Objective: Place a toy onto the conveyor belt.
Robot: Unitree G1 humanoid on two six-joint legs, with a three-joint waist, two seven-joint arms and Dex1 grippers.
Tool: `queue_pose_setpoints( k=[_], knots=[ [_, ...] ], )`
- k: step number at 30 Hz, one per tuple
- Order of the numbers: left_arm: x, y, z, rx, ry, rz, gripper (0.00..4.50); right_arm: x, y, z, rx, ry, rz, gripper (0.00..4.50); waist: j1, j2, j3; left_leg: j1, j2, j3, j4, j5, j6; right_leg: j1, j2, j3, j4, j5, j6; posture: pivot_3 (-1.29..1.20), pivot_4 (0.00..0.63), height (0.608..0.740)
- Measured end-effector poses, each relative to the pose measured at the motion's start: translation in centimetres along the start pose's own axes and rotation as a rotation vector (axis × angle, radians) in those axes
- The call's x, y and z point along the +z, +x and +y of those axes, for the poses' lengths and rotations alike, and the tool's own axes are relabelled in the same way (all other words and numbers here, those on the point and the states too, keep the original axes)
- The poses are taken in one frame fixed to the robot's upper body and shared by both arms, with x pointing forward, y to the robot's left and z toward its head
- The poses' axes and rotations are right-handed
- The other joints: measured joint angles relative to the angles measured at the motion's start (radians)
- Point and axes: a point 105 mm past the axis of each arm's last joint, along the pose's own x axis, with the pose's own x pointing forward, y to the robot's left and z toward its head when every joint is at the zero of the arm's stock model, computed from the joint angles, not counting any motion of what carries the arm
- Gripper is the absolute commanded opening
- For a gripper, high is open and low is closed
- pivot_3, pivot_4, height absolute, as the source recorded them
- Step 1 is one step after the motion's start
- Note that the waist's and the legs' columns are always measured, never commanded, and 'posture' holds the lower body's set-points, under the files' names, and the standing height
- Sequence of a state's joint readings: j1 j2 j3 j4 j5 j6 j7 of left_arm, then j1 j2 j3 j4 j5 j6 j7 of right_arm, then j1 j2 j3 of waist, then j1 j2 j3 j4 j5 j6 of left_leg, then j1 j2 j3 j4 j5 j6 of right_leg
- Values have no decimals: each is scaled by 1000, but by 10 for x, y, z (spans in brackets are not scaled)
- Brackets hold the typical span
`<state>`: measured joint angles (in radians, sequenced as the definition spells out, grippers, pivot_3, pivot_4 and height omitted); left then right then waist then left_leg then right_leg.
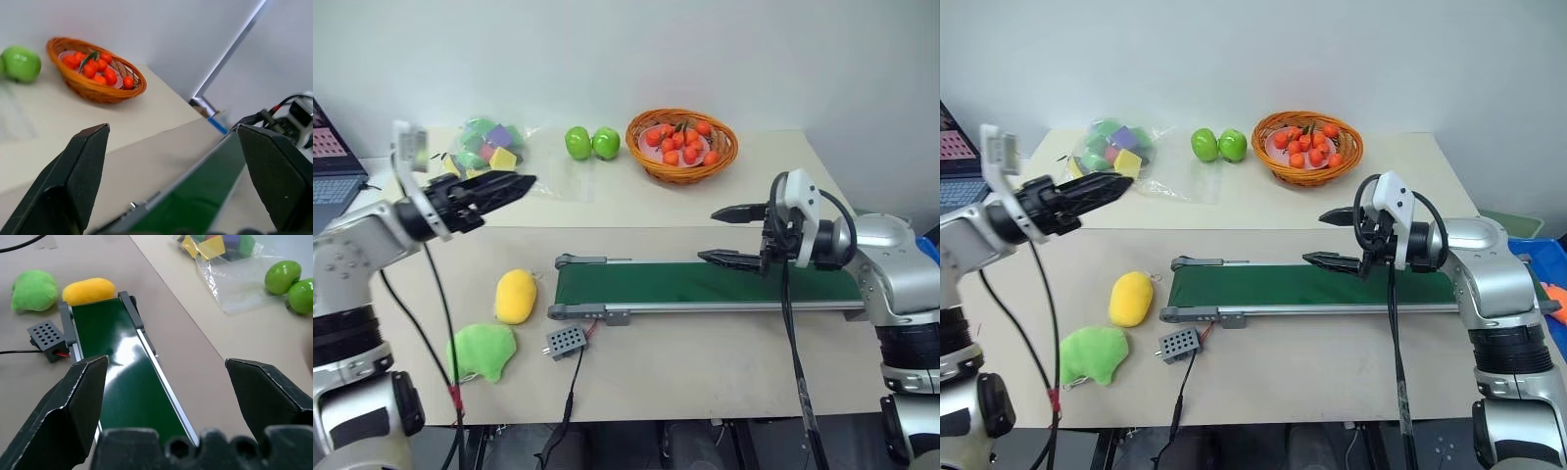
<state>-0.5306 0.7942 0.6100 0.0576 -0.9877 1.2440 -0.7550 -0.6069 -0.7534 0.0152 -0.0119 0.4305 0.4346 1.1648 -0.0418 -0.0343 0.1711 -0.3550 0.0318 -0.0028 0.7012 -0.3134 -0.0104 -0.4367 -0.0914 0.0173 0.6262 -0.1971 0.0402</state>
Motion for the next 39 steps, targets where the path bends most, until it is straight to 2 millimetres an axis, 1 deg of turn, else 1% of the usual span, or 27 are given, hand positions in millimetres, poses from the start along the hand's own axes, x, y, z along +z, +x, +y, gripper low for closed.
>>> queue_pose_setpoints(
  k=[2, 3, 4, 5, 6, 7, 8, 10, 11, 13, 16, 19, 23, 25, 26, 28, 32, 34, 36, 39],
  knots=[
    [-11, -32, 24, 110, -153, -15, 4438, -3, 2, -1, 9, 2, 7, 4500, -4, 0, 0, 1, 0, 0, -1, 0, 0, 0, 0, 0, 0, 0, 0, 0, 150, 738],
    [-20, -52, 35, 168, -234, -29, 4438, -3, 5, -1, 19, 4, 2, 4500, -6, 0, 0, 1, 0, 0, -2, 0, 0, 0, 0, 0, 0, 0, 0, 0, 150, 738],
    [-26, -67, 43, 215, -291, -42, 4438, -3, 6, -1, 27, 8, -2, 4500, -7, 0, 0, 1, 0, 0, -2, 0, 0, 0, 0, 0, 0, 0, 0, 0, 150, 738],
    [-35, -86, 52, 274, -367, -65, 4438, -4, 8, 0, 38, 12, -4, 4500, -6, 0, 0, 1, 0, 0, -2, 0, 0, -1, 0, 0, 0, 0, 0, 0, 150, 738],
    [-42, -101, 57, 315, -422, -81, 4438, -5, 10, 0, 42, 12, -3, 4500, -5, 0, 0, 1, 0, 0, -2, 0, 0, -1, 0, 0, 0, 0, 0, 0, 150, 738],
    [-49, -119, 62, 357, -484, -108, 4438, -6, 12, 0, 52, 11, -1, 4500, -3, 0, 0, 1, 0, 0, -2, 0, 0, -1, 0, 0, 0, 0, 0, 0, 150, 738],
    [-53, -132, 65, 386, -529, -133, 4438, -7, 13, 0, 59, 11, 2, 4500, -3, 0, 0, 1, 0, 0, -2, 0, 0, -1, 0, -1, 0, 0, 0, 0, 150, 738],
    [-56, -154, 69, 423, -595, -214, 4438, -8, 16, 1, 72, 10, -1, 4500, 8, 0, 0, 1, 0, 0, -2, 0, 0, -1, -1, -2, -2, 0, -1, 0, 150, 738],
    [-57, -162, 69, 432, -617, -244, 4438, -9, 16, 1, 76, 11, -2, 4500, 13, 0, 0, 1, 0, 0, -2, 0, 0, -1, -1, -2, -2, -1, -1, 0, 150, 738],
    [-66, -174, 67, 443, -663, -253, 4438, -9, 17, 2, 84, 9, -1, 4500, 17, 0, 0, 1, 0, 0, -3, 0, -1, -1, -1, -2, -2, -1, -1, 0, 150, 738],
    [-87, -177, 65, 436, -733, -242, 4438, -10, 17, 2, 90, 11, 5, 4500, 23, 0, 0, 2, 0, 0, -4, 0, -1, -1, -1, -2, -2, -1, -2, 0, 150, 738],
    [-111, -177, 70, 444, -796, -249, 4438, -7, 18, 7, 128, 20, -12, 4500, 24, 0, 0, 3, 0, 0, -5, 1, -2, -1, -1, -2, -1, -1, -3, 0, 150, 738],
    [-150, -170, 75, 459, -886, -206, 4438, 6, 19, 21, 220, 34, -55, 4500, 23, 0, 0, 3, 0, 0, -5, 1, -3, -1, -1, -2, -1, -2, -3, 0, 150, 738],
    [-165, -170, 83, 508, -915, -188, 4438, 13, 20, 28, 265, 47, -74, 4500, 24, -1, 0, 3, 0, 0, -5, 1, -3, -1, -1, -2, -1, -2, -3, 0, 150, 738],
    [-169, -171, 86, 525, -924, -191, 4438, 14, 20, 31, 277, 44, -71, 4500, 24, -1, 0, 3, 0, 0, -5, 1, -3, -1, -1, -2, -1, -2, -3, 0, 150, 738],
    [-168, -169, 89, 525, -916, -200, 4438, 17, 19, 33, 292, 45, -69, 4500, 24, 0, 0, 4, 0, 0, -5, 1, -3, 0, -1, -2, 0, -2, -3, 0, 150, 738],
    [-170, -160, 88, 491, -928, -187, 4438, 17, 17, 34, 297, 48, -60, 4500, 28, 1, -1, 4, 0, 0, -5, 1, -3, 0, -1, -2, 0, -2, -3, 0, 150, 738],
    [-176, -149, 80, 442, -956, -141, 4438, 17, 17, 34, 294, 47, -58, 4500, 28, 1, -1, 3, 0, 0, -5, 1, -3, 0, -2, -2, -1, -2, -3, 0, 150, 738],
    [-186, -133, 66, 376, -987, -57, 4438, 19, 17, 35, 291, 38, -59, 4500, 28, 0, -1, 3, 0, 0, -5, 1, -3, 0, -1, -2, -1, -2, -3, 0, 150, 738],
    [-194, -120, 55, 338, -985, 45, 4438, 19, 17, 35, 282, 39, -58, 4500, 27, 0, -1, 3, 0, 0, -5, 1, -3, 0, -1, -2, -1, -2, -3, 0, 150, 738]
  ],
)
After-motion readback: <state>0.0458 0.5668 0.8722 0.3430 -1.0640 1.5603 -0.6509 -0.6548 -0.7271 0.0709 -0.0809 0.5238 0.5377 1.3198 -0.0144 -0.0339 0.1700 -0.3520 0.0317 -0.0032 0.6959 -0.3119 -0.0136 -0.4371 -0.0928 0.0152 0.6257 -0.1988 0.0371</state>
